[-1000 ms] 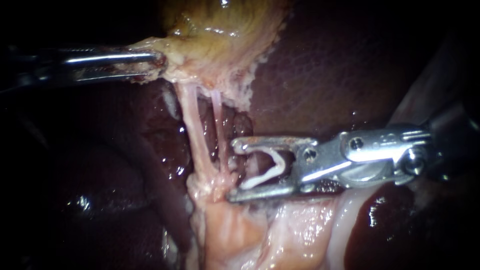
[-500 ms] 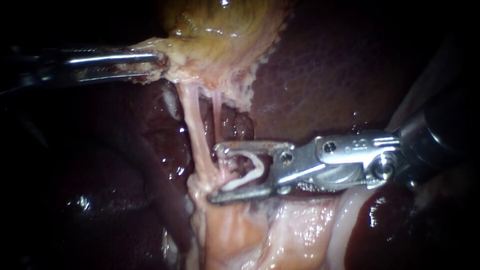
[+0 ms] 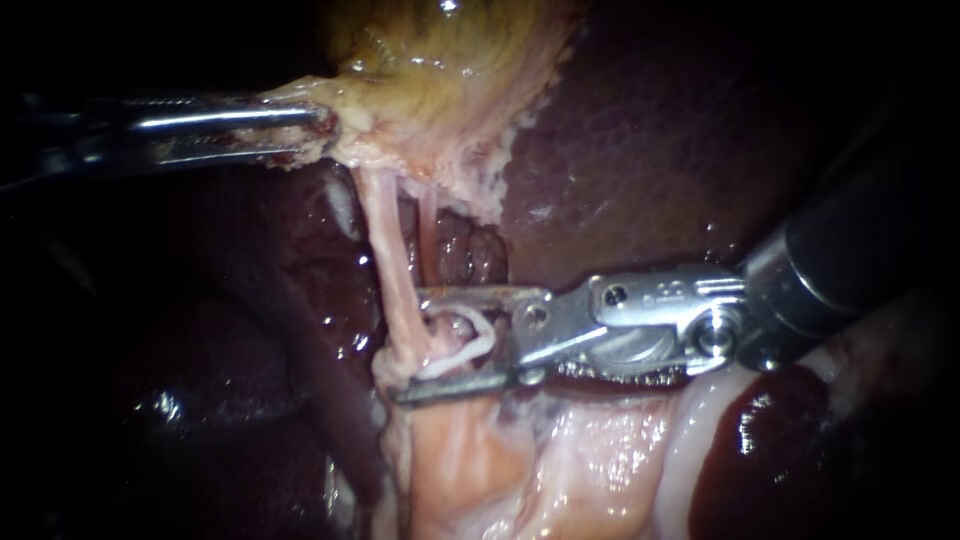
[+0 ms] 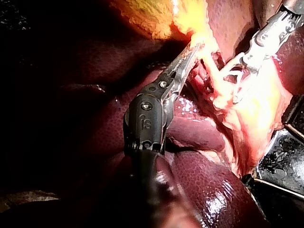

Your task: Clipping first clip left tube

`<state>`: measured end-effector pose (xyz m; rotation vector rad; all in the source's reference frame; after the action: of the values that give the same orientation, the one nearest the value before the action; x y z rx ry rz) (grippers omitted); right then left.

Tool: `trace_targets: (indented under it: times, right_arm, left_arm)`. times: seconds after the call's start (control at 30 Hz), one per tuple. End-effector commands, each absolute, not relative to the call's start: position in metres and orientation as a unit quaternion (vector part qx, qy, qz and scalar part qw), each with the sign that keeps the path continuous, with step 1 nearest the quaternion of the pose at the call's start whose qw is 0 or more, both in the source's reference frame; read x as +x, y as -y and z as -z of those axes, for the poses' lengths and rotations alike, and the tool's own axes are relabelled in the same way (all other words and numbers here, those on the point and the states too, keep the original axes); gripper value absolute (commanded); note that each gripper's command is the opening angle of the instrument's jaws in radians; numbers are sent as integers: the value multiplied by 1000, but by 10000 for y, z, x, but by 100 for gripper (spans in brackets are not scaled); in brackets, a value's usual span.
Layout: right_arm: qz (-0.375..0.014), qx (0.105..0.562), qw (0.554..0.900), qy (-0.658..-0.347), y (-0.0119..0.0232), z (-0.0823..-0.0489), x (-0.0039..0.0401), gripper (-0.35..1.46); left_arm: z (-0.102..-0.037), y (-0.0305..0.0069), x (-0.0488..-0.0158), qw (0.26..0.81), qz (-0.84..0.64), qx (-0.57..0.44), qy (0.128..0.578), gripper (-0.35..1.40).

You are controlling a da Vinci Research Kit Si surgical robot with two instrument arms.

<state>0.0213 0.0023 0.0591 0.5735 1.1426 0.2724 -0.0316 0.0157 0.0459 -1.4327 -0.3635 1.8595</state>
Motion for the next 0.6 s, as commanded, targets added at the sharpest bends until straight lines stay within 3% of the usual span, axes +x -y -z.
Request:
trace_targets:
  times: [0.03, 0.6]
  right_arm:
    - [-128, 266, 793, -533, -24, -592, 215, 50]
    - [-123, 276, 781, -547, -19, -589, 252, 50]
  left_arm:
    - [-458, -157, -317, 374, -726, -559, 142, -35]
    - [-459, -156, -320, 373, -726, -560, 142, -35]
